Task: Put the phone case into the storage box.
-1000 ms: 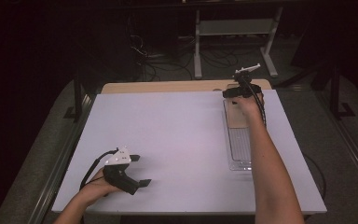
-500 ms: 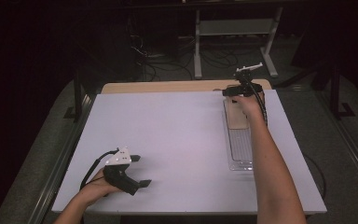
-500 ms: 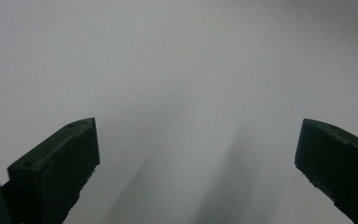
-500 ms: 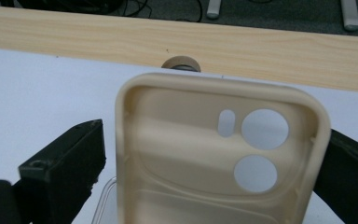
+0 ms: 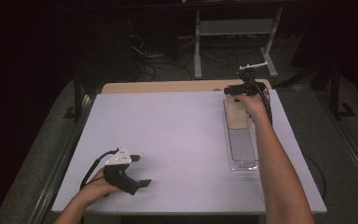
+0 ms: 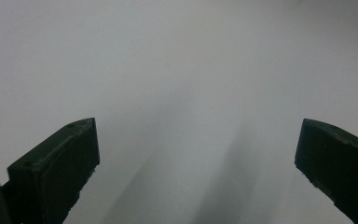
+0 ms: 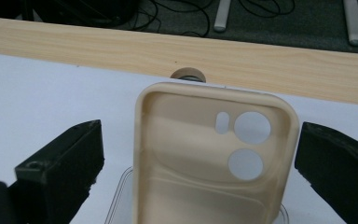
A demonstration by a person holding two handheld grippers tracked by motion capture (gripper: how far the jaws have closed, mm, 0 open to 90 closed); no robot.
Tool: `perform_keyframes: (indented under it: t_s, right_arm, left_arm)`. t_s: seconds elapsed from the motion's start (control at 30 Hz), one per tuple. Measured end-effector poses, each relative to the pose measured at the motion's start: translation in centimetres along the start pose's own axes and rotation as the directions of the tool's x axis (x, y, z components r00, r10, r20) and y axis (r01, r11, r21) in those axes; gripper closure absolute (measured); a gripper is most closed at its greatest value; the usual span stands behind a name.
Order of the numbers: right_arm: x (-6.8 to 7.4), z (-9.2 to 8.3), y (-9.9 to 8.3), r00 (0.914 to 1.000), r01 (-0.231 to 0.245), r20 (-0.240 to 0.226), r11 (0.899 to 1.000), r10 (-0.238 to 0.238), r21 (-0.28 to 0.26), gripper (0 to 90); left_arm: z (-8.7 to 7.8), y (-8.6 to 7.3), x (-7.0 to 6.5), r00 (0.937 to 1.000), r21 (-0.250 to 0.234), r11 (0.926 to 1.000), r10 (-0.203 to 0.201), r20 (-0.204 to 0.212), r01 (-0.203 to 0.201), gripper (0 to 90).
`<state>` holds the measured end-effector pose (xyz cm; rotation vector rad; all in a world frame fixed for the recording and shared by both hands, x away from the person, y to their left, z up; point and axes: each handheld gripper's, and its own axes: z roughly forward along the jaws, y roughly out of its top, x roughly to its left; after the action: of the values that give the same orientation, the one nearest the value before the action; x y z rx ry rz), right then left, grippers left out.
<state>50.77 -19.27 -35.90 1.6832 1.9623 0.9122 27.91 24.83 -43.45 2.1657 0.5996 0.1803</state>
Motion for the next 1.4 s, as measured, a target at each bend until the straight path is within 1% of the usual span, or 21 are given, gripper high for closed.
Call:
perform_keyframes:
  t_s: [0.07, 0.13, 0.17, 0.2, 0.3, 0.33, 0.43, 0.47, 0.63, 0.7, 0.73, 0.83, 0.97, 1.13, 1.2, 1.27, 1.3, 1.37, 1.4]
  right_arm:
    - [0.0, -0.4, -0.1, 0.9998, 0.000, -0.018, 1.000, 0.000, -0.005, 0.9]
    - [0.0, -0.7, -0.2, 0.9996, 0.006, -0.026, 1.000, -0.007, -0.014, 0.9]
    - [0.1, -0.9, -0.3, 0.9994, -0.004, -0.035, 1.000, 0.003, -0.014, 0.9]
    - [0.1, -1.0, -0.4, 0.9992, -0.003, -0.039, 1.000, 0.002, -0.017, 0.9]
    - [0.2, -1.4, -0.8, 0.9988, 0.009, -0.048, 1.000, -0.010, -0.021, 0.9]
    - [0.1, -1.5, -0.9, 0.9985, 0.018, -0.052, 1.000, -0.019, -0.026, 0.9]
    - [0.1, -2.0, -1.2, 0.9977, 0.024, -0.063, 0.999, -0.026, -0.031, 0.9]
    - [0.1, -2.1, -1.4, 0.9971, 0.037, -0.064, 0.999, -0.040, -0.038, 0.9]
    - [0.3, -2.8, -2.1, 0.9952, 0.043, -0.086, 0.998, -0.047, -0.047, 0.9]
    - [0.4, -3.1, -2.5, 0.9936, 0.053, -0.098, 0.997, -0.058, -0.049, 0.9]
    - [0.5, -3.3, -2.7, 0.9926, 0.059, -0.103, 0.997, -0.064, -0.048, 0.9]
    - [0.9, -3.7, -3.3, 0.9894, 0.069, -0.124, 0.996, -0.075, -0.055, 0.9]
    - [1.3, -4.2, -4.0, 0.9849, 0.083, -0.147, 0.995, -0.092, -0.064, 0.9]
    - [1.6, -4.8, -4.8, 0.9806, 0.087, -0.170, 0.994, -0.098, -0.073, 0.9]
    - [1.7, -5.0, -5.2, 0.9783, 0.088, -0.180, 0.993, -0.101, -0.079, 0.9]
    - [1.8, -5.2, -5.6, 0.9769, 0.089, -0.188, 0.993, -0.102, -0.078, 0.9]
    - [1.9, -5.3, -5.7, 0.9760, 0.092, -0.190, 0.992, -0.106, -0.082, 0.9]
    - [2.0, -5.6, -6.1, 0.9728, 0.098, -0.202, 0.991, -0.114, -0.088, 0.9]
    - [2.1, -5.6, -6.3, 0.9716, 0.100, -0.206, 0.991, -0.117, -0.090, 0.9]
  left_arm:
    - [0.0, 0.0, 0.0, 1.0000, -0.002, 1.0000, -0.001, -0.001, 0.001, 0.0]
    - [0.0, 0.0, 0.0, 1.0000, -0.003, 1.0000, -0.002, -0.001, 0.002, 0.0]
    - [0.0, 0.0, 0.0, 1.0000, -0.004, 1.0000, -0.003, -0.002, 0.003, 0.0]
    - [-0.1, 0.0, 0.0, 1.0000, -0.004, 1.0000, -0.002, -0.003, 0.002, 0.0]
    - [-0.1, 0.0, 0.0, 1.0000, -0.004, 1.0000, 0.000, -0.004, 0.000, 0.0]
    - [0.0, 0.0, -0.1, 0.9999, -0.015, 0.9998, -0.014, -0.001, 0.014, 0.0]
    - [0.0, 0.0, 0.0, 0.9999, -0.011, 0.9999, -0.013, -0.001, 0.013, 0.0]
    - [0.0, 0.0, 0.0, 0.9999, -0.012, 0.9998, -0.014, 0.000, 0.014, 0.0]
    - [0.0, 0.0, 0.0, 0.9999, -0.009, 0.9999, -0.012, -0.002, 0.012, 0.0]
    - [0.0, 0.0, 0.0, 1.0000, -0.009, 0.9999, -0.010, -0.002, 0.010, 0.0]
    - [0.0, 0.0, 0.0, 0.9999, -0.011, 0.9998, -0.016, 0.000, 0.016, 0.0]
    - [0.0, 0.0, 0.0, 1.0000, -0.009, 0.9999, -0.008, -0.004, 0.008, 0.0]
    - [-0.1, 0.0, 0.0, 0.9999, -0.009, 0.9998, -0.016, -0.005, 0.016, 0.0]
    - [0.0, 0.0, 0.1, 0.9999, -0.007, 0.9999, -0.011, -0.008, 0.011, 0.0]
    - [0.0, 0.0, 0.1, 0.9998, -0.009, 0.9998, -0.017, -0.008, 0.017, 0.0]
    - [-0.1, 0.0, 0.1, 0.9999, -0.007, 0.9999, -0.014, -0.008, 0.014, 0.0]
    - [-0.1, 0.0, 0.1, 0.9998, -0.012, 0.9997, -0.020, -0.007, 0.020, 0.0]
    - [-0.1, 0.0, 0.1, 0.9997, -0.018, 0.9996, -0.024, -0.008, 0.023, 0.0]
    - [-0.1, 0.1, 0.1, 0.9998, -0.017, 0.9997, -0.018, -0.009, 0.018, 0.0]
